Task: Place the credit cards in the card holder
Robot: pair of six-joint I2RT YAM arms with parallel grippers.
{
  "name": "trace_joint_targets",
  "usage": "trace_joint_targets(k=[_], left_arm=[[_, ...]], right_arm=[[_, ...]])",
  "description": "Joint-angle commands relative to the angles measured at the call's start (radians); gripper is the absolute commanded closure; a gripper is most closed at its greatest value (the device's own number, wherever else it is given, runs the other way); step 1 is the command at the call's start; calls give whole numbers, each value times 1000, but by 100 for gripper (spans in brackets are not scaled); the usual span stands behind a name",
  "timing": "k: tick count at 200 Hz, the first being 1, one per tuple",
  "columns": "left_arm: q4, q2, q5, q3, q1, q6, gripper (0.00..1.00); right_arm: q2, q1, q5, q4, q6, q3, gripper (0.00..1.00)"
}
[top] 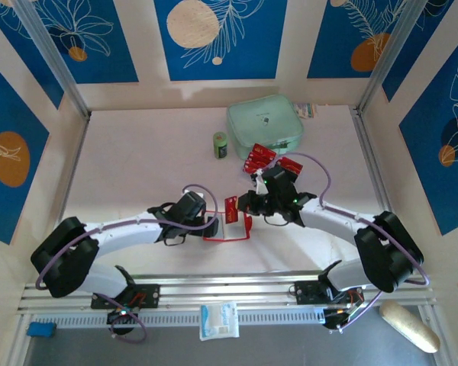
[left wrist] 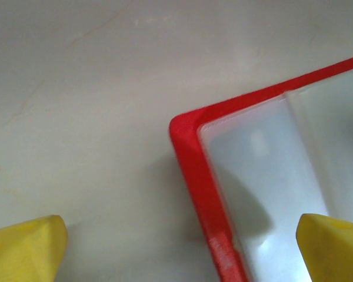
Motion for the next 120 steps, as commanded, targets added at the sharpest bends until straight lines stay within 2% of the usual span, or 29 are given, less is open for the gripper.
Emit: trace_joint_targets(k=[1, 41, 120], left_arm=[[-36, -1, -23, -21, 11, 18, 0], [-64, -5, -56, -35, 10, 12, 0], [-88, 3, -76, -46, 10, -2, 0]], right_arm=[[17, 16, -14, 194, 100, -58, 100], [44, 38, 20, 288, 138, -128, 100], [88, 55, 56, 363, 155, -171, 100]])
